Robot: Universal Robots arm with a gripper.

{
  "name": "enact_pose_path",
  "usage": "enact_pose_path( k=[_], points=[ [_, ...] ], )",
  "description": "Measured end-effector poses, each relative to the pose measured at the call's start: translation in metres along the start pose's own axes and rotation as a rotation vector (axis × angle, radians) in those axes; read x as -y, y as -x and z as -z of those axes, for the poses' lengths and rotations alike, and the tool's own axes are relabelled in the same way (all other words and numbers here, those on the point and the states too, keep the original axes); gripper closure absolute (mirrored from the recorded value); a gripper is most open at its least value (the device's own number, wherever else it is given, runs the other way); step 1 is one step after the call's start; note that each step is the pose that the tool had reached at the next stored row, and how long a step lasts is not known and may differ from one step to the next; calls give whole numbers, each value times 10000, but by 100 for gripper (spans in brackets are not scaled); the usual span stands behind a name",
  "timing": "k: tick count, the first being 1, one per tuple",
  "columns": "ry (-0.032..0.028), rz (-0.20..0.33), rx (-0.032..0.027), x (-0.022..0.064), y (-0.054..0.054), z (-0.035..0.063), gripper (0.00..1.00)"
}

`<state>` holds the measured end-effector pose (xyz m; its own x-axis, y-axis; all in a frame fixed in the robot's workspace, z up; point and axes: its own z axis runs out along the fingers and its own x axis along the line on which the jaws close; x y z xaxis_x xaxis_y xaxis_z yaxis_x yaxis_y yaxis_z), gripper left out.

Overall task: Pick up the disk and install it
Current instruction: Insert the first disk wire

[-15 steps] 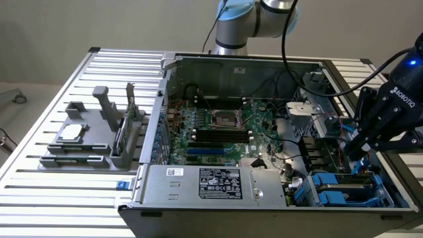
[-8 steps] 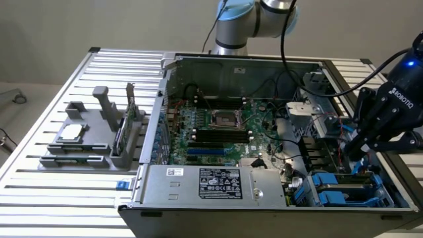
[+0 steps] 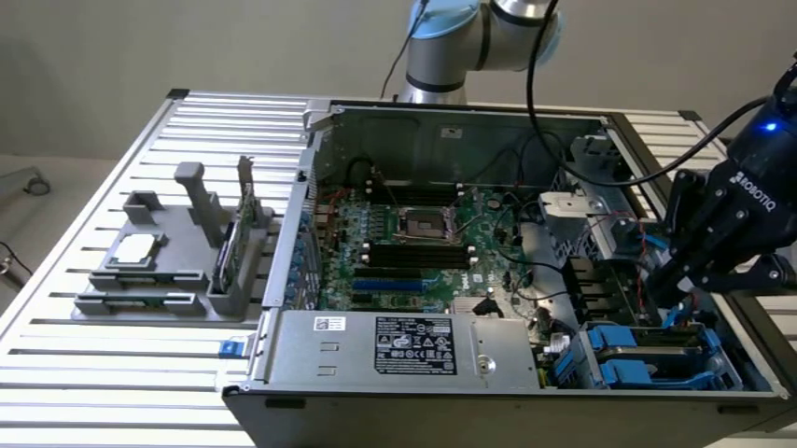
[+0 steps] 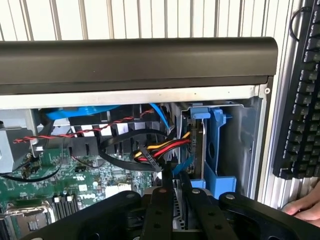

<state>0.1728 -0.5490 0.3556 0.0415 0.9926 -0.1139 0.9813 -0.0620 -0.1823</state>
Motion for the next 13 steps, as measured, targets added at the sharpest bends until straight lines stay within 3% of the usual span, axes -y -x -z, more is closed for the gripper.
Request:
enact_pose_path(
  k=[8, 13],
  points=[
    [-1, 18, -59, 6, 310, -54, 84],
    [13, 100, -130, 133, 333, -110, 84]
  ],
)
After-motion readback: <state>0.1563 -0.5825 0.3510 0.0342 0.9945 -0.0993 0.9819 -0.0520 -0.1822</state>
